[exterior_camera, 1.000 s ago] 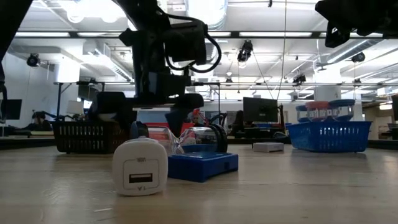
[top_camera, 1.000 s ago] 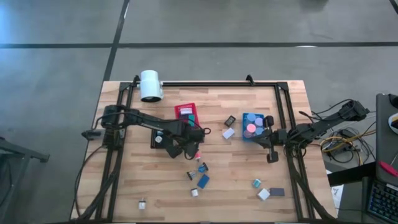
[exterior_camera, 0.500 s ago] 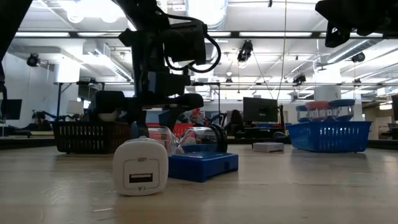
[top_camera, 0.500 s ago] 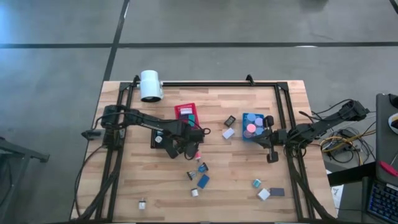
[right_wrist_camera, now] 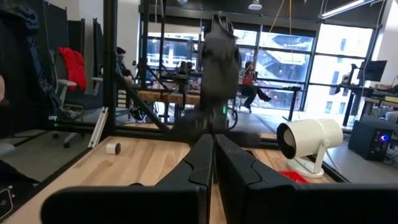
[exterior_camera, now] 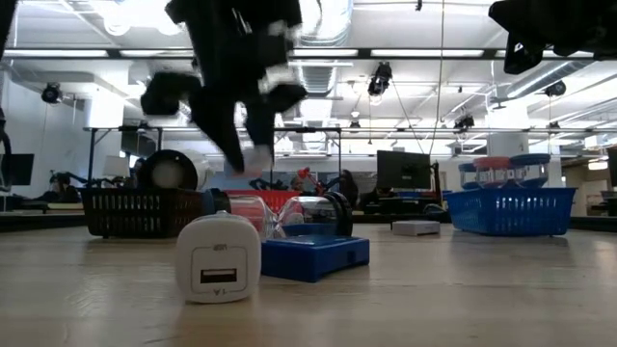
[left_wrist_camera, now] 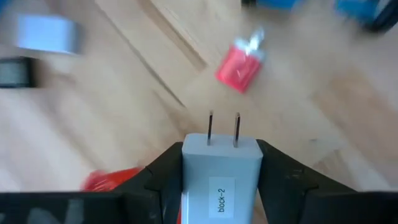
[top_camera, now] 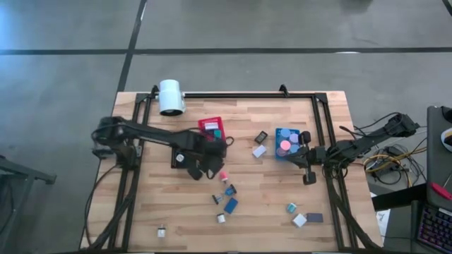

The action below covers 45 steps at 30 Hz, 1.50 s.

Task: Pick & Place Office items
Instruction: Put the top white charger adapter into the black bin

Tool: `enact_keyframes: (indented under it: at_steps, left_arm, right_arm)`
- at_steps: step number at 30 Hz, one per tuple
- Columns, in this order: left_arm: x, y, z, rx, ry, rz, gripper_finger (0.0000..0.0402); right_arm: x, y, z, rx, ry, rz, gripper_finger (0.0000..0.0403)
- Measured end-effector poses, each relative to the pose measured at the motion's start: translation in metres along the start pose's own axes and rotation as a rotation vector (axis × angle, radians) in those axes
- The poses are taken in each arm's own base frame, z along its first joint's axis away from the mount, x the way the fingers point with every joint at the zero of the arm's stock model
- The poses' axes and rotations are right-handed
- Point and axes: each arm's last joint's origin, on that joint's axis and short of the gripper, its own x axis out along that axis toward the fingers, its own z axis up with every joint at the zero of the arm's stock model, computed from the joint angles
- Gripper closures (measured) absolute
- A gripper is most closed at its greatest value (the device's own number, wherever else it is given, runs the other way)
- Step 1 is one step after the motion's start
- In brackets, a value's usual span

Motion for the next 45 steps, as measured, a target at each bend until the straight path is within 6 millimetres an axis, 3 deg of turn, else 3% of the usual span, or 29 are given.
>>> enact_keyframes:
  at_steps: [4,8,18,22,29,45]
  left_arm:
    - [-0.044,-0.01,-0.002,-0.078,-0.126,0.054,0.0239]
    - [-0.081,-0.027,-0.018,-0.144,-0.313,0.151,0.0239]
    - [-0.117,-0.079,-0.091,-0.371,-0.763,0.421,0.0239]
    - [-0.11,-0.094,-0.114,-0.516,-0.814,0.502,0.0239]
    - [-0.076,-0.11,-0.138,-0.758,-0.756,0.527,0.0239]
    - [-0.02,-0.104,-0.142,-0.939,-0.4,0.482,0.0239]
  right_arm:
    - [0.0,0.0,0.0,0.001,0.0,0.0,0.039]
    - [0.0,0.0,-0.001,0.002,0.002,0.0,0.039]
    - [0.0,0.0,0.0,0.008,0.0,-0.001,0.039]
    - [0.0,0.0,0.0,0.008,-0.001,-0.001,0.039]
    - [0.0,0.0,0.0,0.009,-0.001,0.0,0.039]
    - [0.003,0.002,-0.005,0.0,0.029,0.003,0.039]
